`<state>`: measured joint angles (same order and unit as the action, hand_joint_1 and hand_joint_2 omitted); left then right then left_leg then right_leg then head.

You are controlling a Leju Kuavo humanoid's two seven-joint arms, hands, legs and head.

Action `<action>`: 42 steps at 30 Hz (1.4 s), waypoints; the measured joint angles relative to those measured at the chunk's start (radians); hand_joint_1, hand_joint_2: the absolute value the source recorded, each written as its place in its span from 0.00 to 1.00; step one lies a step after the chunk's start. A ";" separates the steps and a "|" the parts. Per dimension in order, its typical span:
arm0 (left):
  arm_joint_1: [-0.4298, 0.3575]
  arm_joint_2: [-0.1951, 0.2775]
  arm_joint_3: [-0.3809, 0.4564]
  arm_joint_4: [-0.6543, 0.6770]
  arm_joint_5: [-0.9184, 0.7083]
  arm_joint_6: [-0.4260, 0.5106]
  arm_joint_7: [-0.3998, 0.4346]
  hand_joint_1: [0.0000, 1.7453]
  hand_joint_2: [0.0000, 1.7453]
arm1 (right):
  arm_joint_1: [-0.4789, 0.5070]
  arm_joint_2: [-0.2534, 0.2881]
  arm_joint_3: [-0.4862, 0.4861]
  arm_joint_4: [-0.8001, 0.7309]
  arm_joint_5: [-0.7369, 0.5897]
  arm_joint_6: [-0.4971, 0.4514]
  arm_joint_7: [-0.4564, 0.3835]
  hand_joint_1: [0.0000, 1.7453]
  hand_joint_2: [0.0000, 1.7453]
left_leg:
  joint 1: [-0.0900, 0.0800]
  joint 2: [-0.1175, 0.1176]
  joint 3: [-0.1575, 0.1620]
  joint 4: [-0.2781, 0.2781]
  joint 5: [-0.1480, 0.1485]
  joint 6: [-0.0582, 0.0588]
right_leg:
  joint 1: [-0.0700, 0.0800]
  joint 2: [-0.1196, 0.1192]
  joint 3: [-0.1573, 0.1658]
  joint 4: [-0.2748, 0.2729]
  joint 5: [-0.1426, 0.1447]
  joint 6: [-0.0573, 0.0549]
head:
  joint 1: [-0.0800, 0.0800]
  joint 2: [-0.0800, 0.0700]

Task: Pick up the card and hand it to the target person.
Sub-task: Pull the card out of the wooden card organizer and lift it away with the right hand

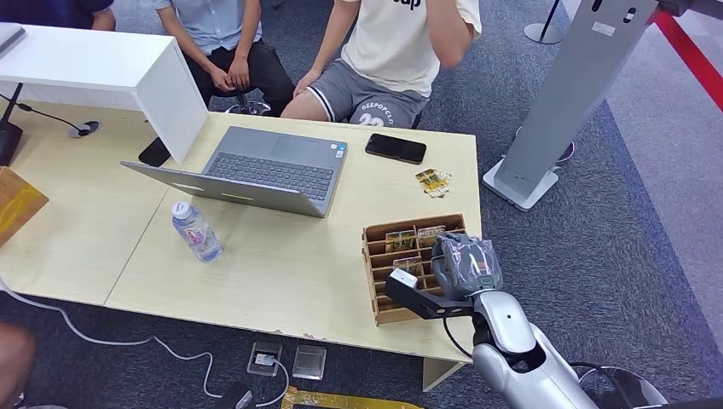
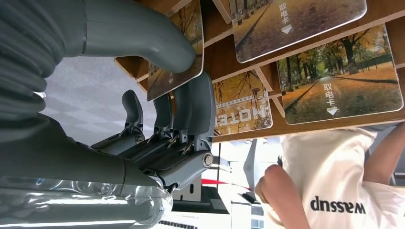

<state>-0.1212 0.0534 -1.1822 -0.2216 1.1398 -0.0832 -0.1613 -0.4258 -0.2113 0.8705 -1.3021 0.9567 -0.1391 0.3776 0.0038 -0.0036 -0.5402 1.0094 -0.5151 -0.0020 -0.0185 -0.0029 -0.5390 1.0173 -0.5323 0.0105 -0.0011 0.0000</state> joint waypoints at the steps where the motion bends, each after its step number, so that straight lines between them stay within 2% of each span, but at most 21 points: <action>1: 0.000 0.000 0.000 0.000 0.000 0.000 0.000 0.00 0.00 | 0.000 0.000 0.000 0.000 0.000 -0.001 0.000 0.69 1.00 | 0.000 0.000 0.000 0.000 0.000 0.000 | 0.000 0.000 0.000 0.000 0.000 0.000 | 0.000 0.000; 9: 0.000 0.000 0.000 0.000 0.000 0.000 -0.003 0.00 0.00 | -0.002 0.003 0.000 0.002 0.000 -0.005 -0.001 0.87 1.00 | 0.000 0.000 0.000 0.000 0.000 0.000 | 0.000 0.000 0.000 0.000 0.000 0.000 | 0.000 0.000; 12: 0.000 0.000 0.000 0.000 0.000 0.000 -0.003 0.00 0.00 | -0.002 0.003 0.000 0.002 0.000 -0.005 -0.001 0.98 1.00 | 0.000 0.000 0.001 0.000 0.000 0.000 | 0.000 0.000 0.001 0.000 0.000 0.000 | 0.000 0.000; 16: 0.000 0.000 0.000 0.000 -0.002 0.000 -0.009 0.00 1.00 | -0.004 0.003 0.000 0.002 -0.001 -0.002 -0.001 1.00 1.00 | 0.000 0.000 0.001 0.000 0.000 0.000 | 0.000 0.000 0.001 0.000 0.000 -0.001 | 0.000 0.000; 29: -0.001 0.000 0.000 0.000 -0.033 0.000 -0.037 0.00 1.00 | -0.009 0.003 -0.001 0.001 -0.043 0.009 -0.019 1.00 1.00 | 0.000 0.000 0.001 0.000 0.000 0.000 | 0.000 0.000 0.001 0.000 0.001 -0.001 | 0.000 0.000; 32: 0.000 0.000 0.000 0.000 -0.026 0.000 -0.037 0.00 1.00 | -0.015 0.002 -0.006 -0.005 -0.120 0.046 -0.034 1.00 1.00 | 0.000 0.001 0.002 0.000 0.000 0.000 | 0.000 0.000 0.001 0.000 0.001 -0.001 | 0.000 0.000; 37: 0.002 0.003 0.000 0.000 -0.018 0.000 -0.034 0.00 1.00 | -0.033 -0.007 -0.024 -0.045 -0.335 0.156 -0.038 1.00 1.00 | 0.000 0.001 0.002 0.000 0.000 0.000 | 0.000 0.000 0.001 0.000 0.001 -0.001 | 0.000 0.000; 42: 0.005 0.005 0.000 0.000 -0.009 0.000 -0.034 0.00 1.00 | -0.056 -0.036 -0.027 -0.119 -0.426 0.205 -0.010 1.00 1.00 | 0.000 0.001 0.001 0.000 0.000 0.000 | 0.000 0.000 0.001 0.000 0.001 -0.001 | 0.000 0.000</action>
<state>-0.1158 0.0588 -1.1822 -0.2216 1.1305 -0.0832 -0.1951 -0.4816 -0.2471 0.8434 -1.4206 0.5305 0.0661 0.3672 0.0038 -0.0028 -0.5388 1.0096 -0.5148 -0.0020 -0.0184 -0.0025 -0.5384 1.0174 -0.5316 0.0098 -0.0015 0.0000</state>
